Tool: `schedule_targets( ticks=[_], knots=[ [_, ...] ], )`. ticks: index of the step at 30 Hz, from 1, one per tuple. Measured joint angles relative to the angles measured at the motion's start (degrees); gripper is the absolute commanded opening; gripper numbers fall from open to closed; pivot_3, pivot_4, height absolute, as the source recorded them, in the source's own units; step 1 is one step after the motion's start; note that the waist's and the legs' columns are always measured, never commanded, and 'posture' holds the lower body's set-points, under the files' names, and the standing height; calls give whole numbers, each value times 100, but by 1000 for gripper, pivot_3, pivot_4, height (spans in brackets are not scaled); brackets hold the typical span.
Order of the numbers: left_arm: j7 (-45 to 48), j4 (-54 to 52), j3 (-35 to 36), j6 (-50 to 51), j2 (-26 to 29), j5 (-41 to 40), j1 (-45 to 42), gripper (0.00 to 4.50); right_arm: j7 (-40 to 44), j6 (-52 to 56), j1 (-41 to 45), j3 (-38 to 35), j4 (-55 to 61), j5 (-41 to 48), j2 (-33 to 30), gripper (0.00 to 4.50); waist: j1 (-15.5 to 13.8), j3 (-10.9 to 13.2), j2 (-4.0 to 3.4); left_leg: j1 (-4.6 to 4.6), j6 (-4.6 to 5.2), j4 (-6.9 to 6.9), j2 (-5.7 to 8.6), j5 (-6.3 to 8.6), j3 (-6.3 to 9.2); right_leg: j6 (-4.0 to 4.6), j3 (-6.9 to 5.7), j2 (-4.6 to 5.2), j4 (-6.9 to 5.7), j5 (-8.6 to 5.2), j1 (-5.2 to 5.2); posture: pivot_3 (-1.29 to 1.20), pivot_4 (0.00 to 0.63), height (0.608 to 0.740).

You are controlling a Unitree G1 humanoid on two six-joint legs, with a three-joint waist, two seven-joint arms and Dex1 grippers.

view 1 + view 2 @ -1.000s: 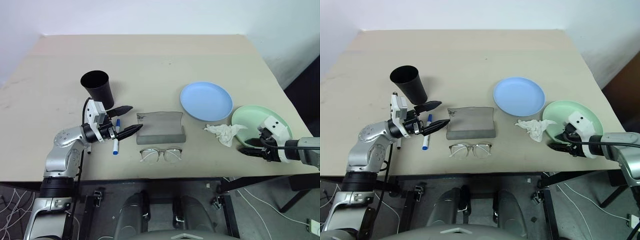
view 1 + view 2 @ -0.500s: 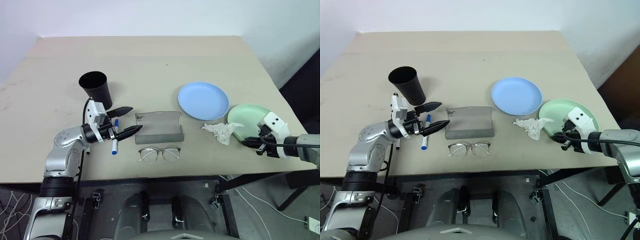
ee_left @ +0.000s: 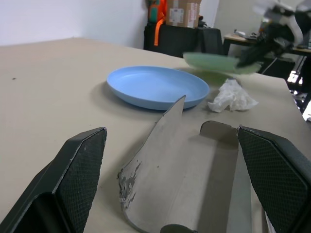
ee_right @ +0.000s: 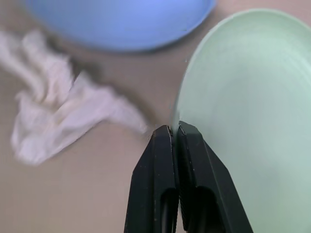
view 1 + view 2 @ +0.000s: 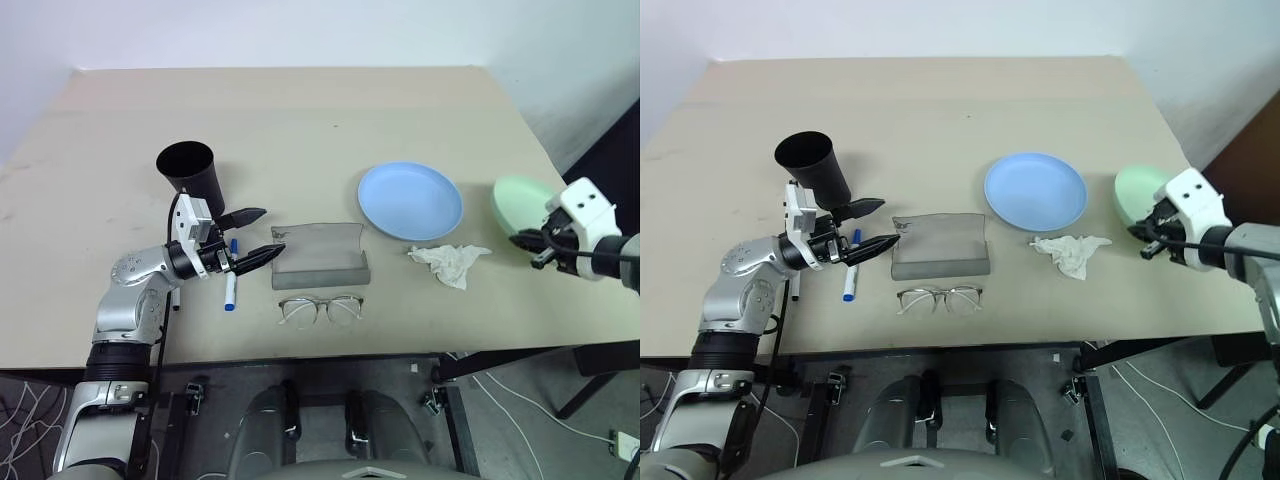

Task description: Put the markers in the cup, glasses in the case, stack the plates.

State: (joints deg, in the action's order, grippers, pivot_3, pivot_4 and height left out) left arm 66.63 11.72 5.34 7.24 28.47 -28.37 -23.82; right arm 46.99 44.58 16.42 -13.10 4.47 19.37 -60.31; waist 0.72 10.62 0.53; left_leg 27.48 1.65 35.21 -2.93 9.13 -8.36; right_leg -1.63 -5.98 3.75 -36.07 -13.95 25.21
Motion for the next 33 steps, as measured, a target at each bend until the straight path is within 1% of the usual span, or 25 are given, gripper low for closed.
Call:
schedule_targets(
  ticks=[6,8,14,21,24,29,33],
  knots=[
    [20,3,-2,-20,-43,26,-37,4500,-36,-45,868,3,66,116,80,41,19,1,-4,-5,0,3,-1,0,-1,0,-1,-1,-8,1,1,0,150,715],
    [19,3,-3,-23,-50,28,-34,4500,-13,-145,1156,260,137,114,228,41,23,1,-4,-6,0,3,-2,0,-1,0,-1,-1,-8,1,1,0,150,715],
    [-47,-34,2,-26,-50,35,67,4500,103,-576,1882,1236,-54,-71,978,41,25,1,-4,-2,1,6,-2,-1,-3,-1,0,-1,-9,2,0,0,150,715],
    [-147,-185,20,-19,-35,34,186,4500,216,-1090,2254,2199,-816,-683,1609,41,-3,1,-4,1,1,14,-1,-1,-5,-1,-2,3,-11,3,1,0,150,715],
    [-193,-189,28,-9,-29,34,210,4500,381,-1219,2280,2411,-1046,-842,1694,41,6,1,-4,0,1,15,-2,-1,-7,-2,-2,4,-15,3,-1,0,150,715],
    [-254,-304,38,-1,-22,33,225,4500,363,-1379,2554,2745,-1557,-1286,1948,41,31,1,-4,0,0,17,-2,-1,-8,-2,-1,4,-31,3,-3,0,150,715],
    [-304,-325,53,3,31,33,264,4500,520,-1293,2602,2807,-1573,-1379,1950,41,15,0,-4,-1,0,20,-3,-1,-8,-1,-2,4,-33,3,6,0,150,715]
  ],
)
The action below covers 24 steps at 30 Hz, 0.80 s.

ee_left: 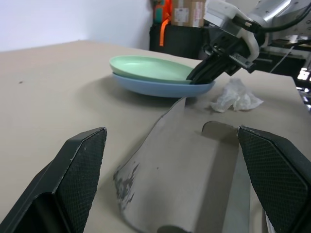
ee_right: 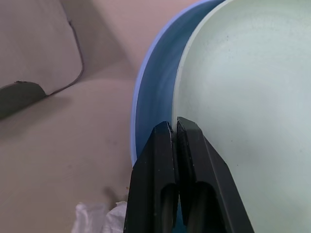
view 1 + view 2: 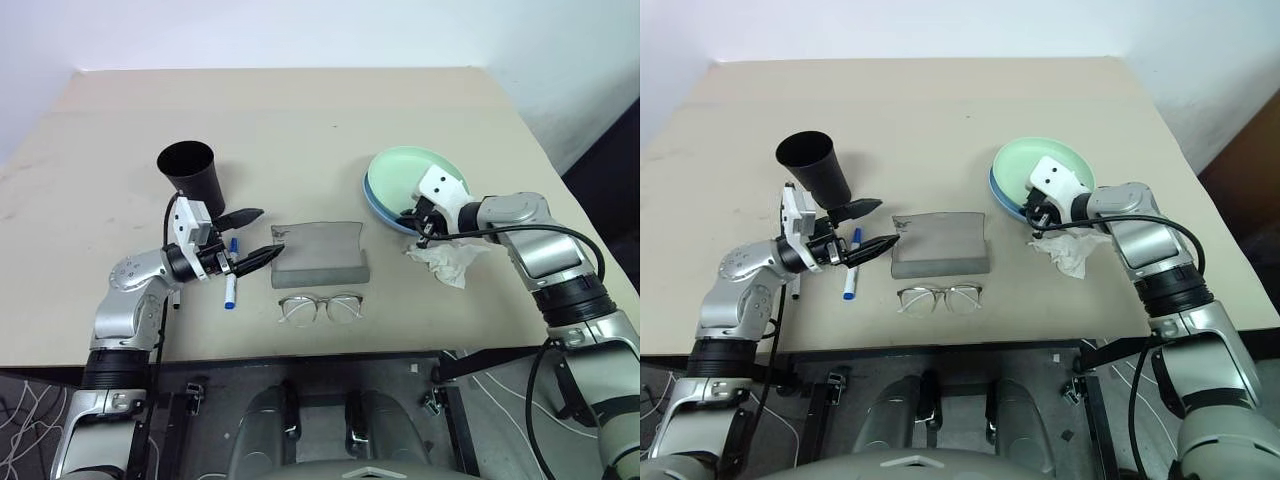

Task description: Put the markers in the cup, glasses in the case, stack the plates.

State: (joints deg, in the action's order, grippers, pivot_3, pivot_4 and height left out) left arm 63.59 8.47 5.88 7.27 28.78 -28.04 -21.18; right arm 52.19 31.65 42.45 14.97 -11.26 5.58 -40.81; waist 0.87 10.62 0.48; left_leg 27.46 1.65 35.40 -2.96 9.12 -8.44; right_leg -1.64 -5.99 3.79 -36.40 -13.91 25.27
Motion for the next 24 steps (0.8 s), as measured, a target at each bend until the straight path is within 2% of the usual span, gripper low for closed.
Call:
schedule_targets(
  ticks=[10,24],
  knots=[
    [-4,-6,5,-11,27,0,46,4500,385,312,-105,22,492,-21,-36,41,3,0,0,-1,0,1,0,1,0,0,0,2,0,0,4,0,150,715],
    [14,17,3,-161,27,25,42,4500,387,269,-267,25,646,-260,-80,41,-3,0,0,-1,0,0,0,1,0,1,0,2,1,0,5,0,150,715]
  ],
)
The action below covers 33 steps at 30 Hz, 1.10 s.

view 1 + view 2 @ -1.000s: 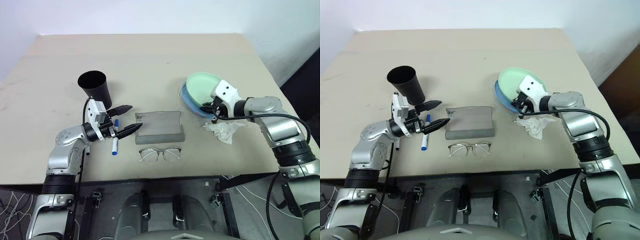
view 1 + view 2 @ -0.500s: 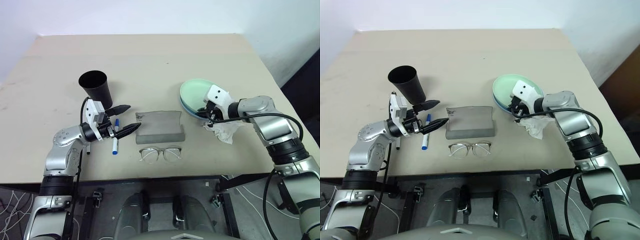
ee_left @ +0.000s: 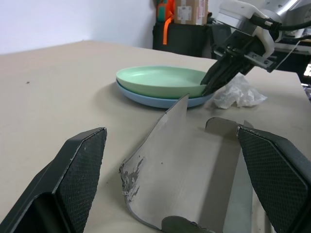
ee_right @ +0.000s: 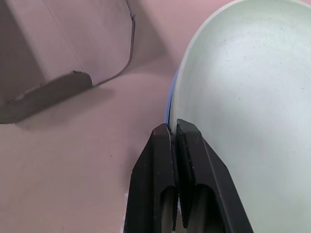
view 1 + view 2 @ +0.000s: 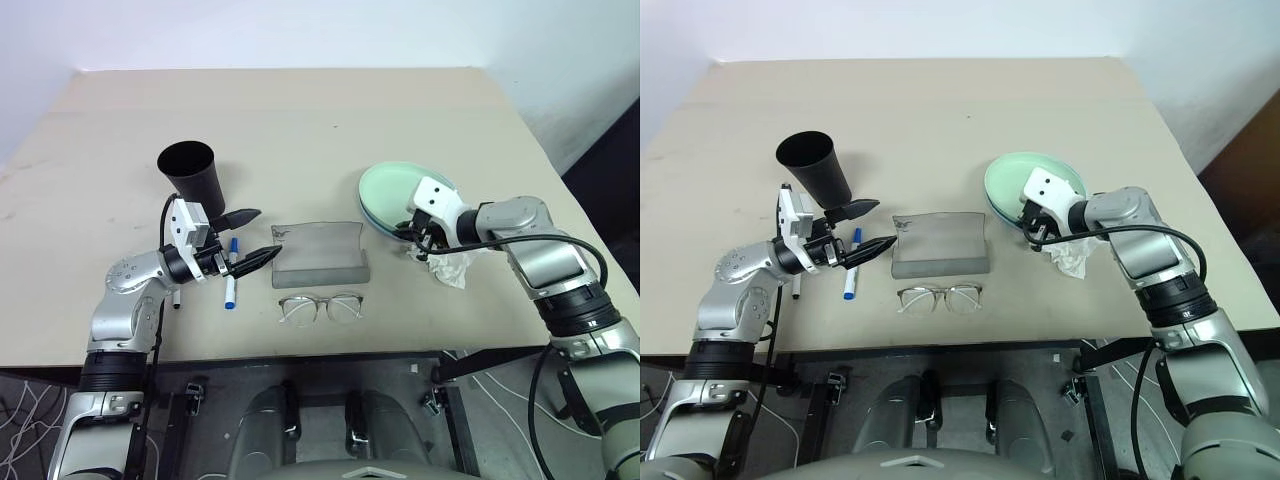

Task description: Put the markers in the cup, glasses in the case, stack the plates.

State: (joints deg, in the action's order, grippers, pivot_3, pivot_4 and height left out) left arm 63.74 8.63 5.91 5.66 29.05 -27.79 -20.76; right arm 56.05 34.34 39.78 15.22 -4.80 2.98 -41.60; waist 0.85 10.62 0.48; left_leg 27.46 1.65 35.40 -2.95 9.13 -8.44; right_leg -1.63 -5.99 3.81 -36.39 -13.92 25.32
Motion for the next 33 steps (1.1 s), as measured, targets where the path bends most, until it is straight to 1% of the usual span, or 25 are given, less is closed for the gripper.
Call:
schedule_targets(
  ticks=[3,11,14,16,22,27,33],
  knots=[
    [0,17,0,-2,0,13,-1,4500,8,-45,-5,3,0,-41,3,692,-2,0,0,0,0,0,0,0,0,0,0,0,0,0,0,0,150,715],
    [-11,16,0,-2,0,23,0,4500,44,-99,-30,-13,0,-37,3,3404,7,0,0,0,0,-2,0,0,0,0,0,0,0,0,1,0,150,715],
    [-12,16,0,-9,0,25,0,4500,41,-1,-28,-271,36,176,4,4432,0,0,0,1,0,-2,0,0,-1,0,0,0,0,0,1,0,150,715],
    [-13,17,0,-15,0,26,1,4500,62,81,-28,-552,95,353,-28,4474,-5,0,0,0,0,-2,0,0,-1,0,0,0,2,0,0,0,150,715],
    [-14,31,4,-43,8,29,4,4500,247,583,-363,-1393,368,898,-639,4474,-11,0,1,1,1,-3,0,0,-1,0,0,1,9,0,-2,0,150,715],
    [-11,42,9,-51,22,29,3,4500,185,1457,-795,-1706,352,1181,-982,4474,-4,0,0,0,1,-10,0,0,-1,1,0,1,8,-1,0,0,150,715],
    [-6,120,8,-71,26,32,-43,4500,85,2029,-1181,-1783,489,1435,-1007,4474,7,0,-1,-1,1,-9,0,0,-1,1,1,1,8,0,-2,0,150,715]
  ],
)
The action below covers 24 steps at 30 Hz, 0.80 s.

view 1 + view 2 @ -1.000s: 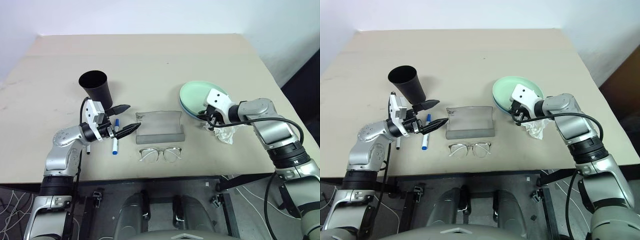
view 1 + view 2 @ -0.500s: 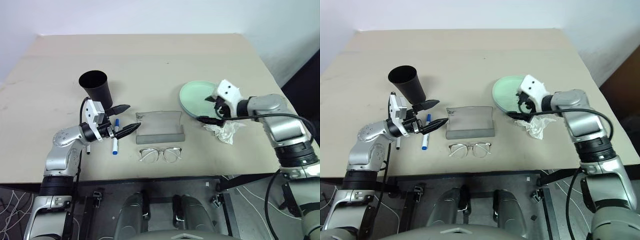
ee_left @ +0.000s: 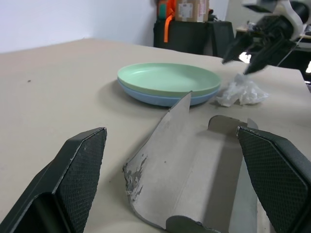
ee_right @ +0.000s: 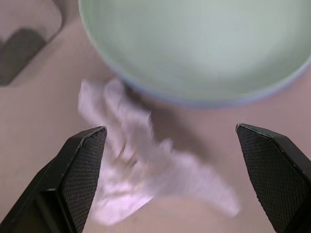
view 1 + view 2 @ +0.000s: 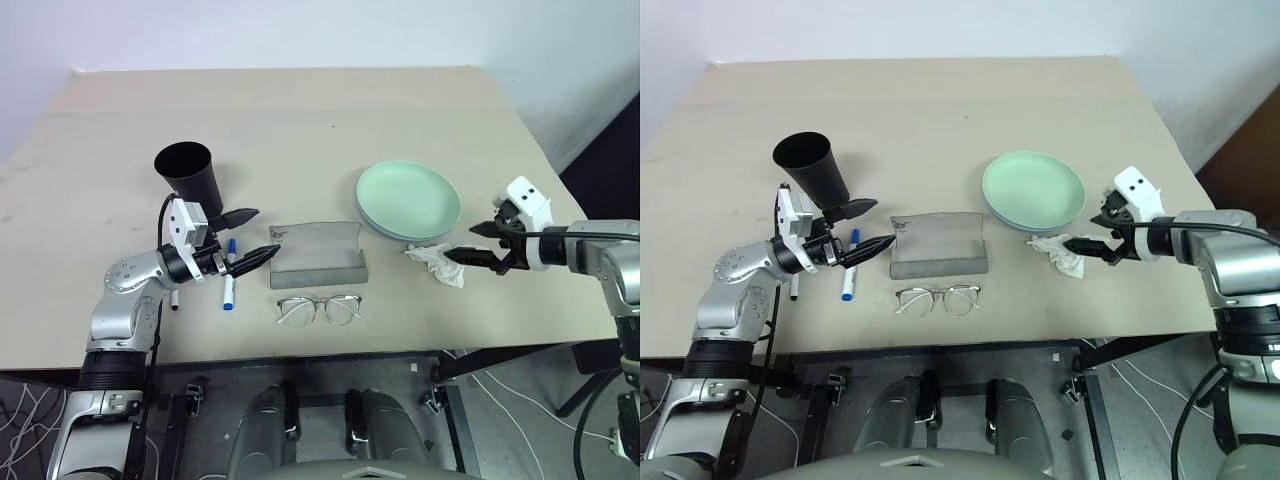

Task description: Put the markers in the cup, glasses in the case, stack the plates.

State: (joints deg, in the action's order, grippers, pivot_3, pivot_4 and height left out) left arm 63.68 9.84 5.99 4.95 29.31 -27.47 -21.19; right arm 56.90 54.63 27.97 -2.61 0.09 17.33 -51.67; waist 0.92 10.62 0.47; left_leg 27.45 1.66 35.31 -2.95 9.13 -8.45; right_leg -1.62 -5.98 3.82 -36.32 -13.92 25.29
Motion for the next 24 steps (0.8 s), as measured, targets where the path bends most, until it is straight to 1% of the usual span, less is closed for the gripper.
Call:
schedule_targets(
  ticks=[2,7,8,10,11,21,24],
  knots=[
    [3,53,-1,-23,0,6,-15,4500,-79,37,-42,42,33,31,69,4474,0,0,0,0,0,1,0,0,0,0,0,0,0,0,0,0,150,715],
    [33,96,-2,-55,0,51,-111,4500,-328,4,-107,492,-54,-95,194,4474,-19,0,0,0,0,3,1,0,0,0,-1,0,0,0,1,0,150,715],
    [42,100,-2,-60,0,54,-110,4500,-354,-25,-117,547,-71,-119,198,4303,-20,0,-1,0,0,3,1,0,-2,0,-1,1,0,0,0,0,150,715],
    [52,121,-2,-65,0,57,-110,4500,-362,-65,-122,552,-70,-131,184,3826,-15,-1,1,0,0,3,1,0,-3,-1,-1,1,1,0,-1,0,150,715],
    [55,127,-2,-67,0,59,-109,4500,-355,-124,-151,552,-67,-131,168,3513,-16,-1,1,0,0,3,1,0,-3,-1,-1,1,1,0,-1,0,150,715],
    [86,129,-1,-89,0,64,-105,4500,-172,-580,-264,546,18,-104,-28,39,-13,0,0,0,0,3,1,0,-3,-2,-2,1,0,0,-2,0,150,715],
    [81,128,-1,-89,-1,64,-89,4500,36,-635,-260,343,224,107,-165,39,-21,0,0,0,1,3,1,0,-3,-2,-1,1,0,0,-6,0,150,715]
  ],
)
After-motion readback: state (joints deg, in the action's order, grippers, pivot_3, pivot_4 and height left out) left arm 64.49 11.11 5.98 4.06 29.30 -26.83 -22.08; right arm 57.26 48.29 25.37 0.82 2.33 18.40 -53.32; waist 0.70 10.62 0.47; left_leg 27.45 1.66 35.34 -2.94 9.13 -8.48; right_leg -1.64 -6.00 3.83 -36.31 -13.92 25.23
